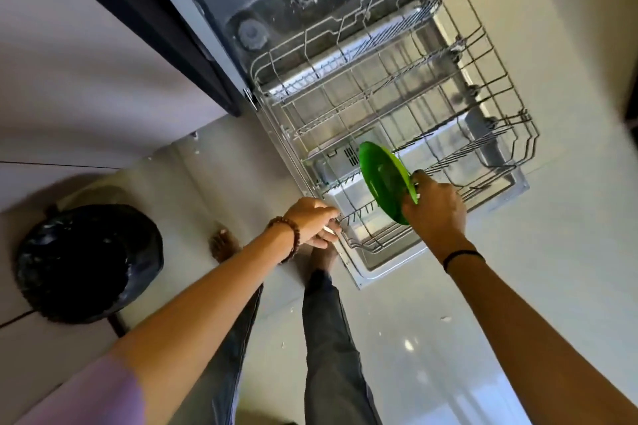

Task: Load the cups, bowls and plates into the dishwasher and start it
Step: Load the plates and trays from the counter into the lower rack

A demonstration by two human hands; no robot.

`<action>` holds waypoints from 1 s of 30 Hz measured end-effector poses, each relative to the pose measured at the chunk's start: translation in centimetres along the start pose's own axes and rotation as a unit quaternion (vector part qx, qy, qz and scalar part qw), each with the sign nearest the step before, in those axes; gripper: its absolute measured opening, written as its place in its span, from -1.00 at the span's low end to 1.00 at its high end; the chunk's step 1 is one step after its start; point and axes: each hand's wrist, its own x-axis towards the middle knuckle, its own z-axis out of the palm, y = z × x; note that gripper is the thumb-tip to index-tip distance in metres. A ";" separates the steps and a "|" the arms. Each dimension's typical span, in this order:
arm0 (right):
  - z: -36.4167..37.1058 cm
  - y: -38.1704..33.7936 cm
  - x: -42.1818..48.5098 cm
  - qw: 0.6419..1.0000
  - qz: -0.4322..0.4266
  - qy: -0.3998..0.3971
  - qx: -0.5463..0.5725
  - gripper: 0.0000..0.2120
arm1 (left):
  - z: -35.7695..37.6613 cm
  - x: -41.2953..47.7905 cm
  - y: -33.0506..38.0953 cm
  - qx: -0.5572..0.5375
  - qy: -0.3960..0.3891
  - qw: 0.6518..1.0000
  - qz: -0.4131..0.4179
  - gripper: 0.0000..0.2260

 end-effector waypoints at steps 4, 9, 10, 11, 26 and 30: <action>2.9 -1.1 0.0 0.998 -0.043 -0.017 -0.039 -0.75 | -0.7 2.2 0.0 -0.044 0.019 0.999 0.008 -0.78; 6.5 -2.2 -1.4 0.995 -0.066 -0.026 -0.076 -0.58 | -0.6 4.0 0.5 -0.112 0.009 0.993 0.026 -0.68; 7.2 -2.3 -1.8 0.994 -0.069 -0.030 -0.082 -0.52 | -0.5 4.3 0.7 -0.127 0.008 0.991 0.031 -0.64; 7.9 -2.5 -2.1 0.993 -0.074 -0.035 -0.088 -0.47 | -0.5 4.6 0.7 -0.137 0.012 0.990 0.036 -0.60; 11.8 -2.0 0.2 0.985 -0.067 -0.121 -0.106 -0.30 | 0.2 7.1 -1.1 -0.010 0.007 0.999 0.033 -0.62; 10.6 -1.5 -0.3 0.986 -0.075 -0.126 -0.082 -0.32 | 0.0 6.5 -1.2 0.001 0.008 0.999 0.036 -0.61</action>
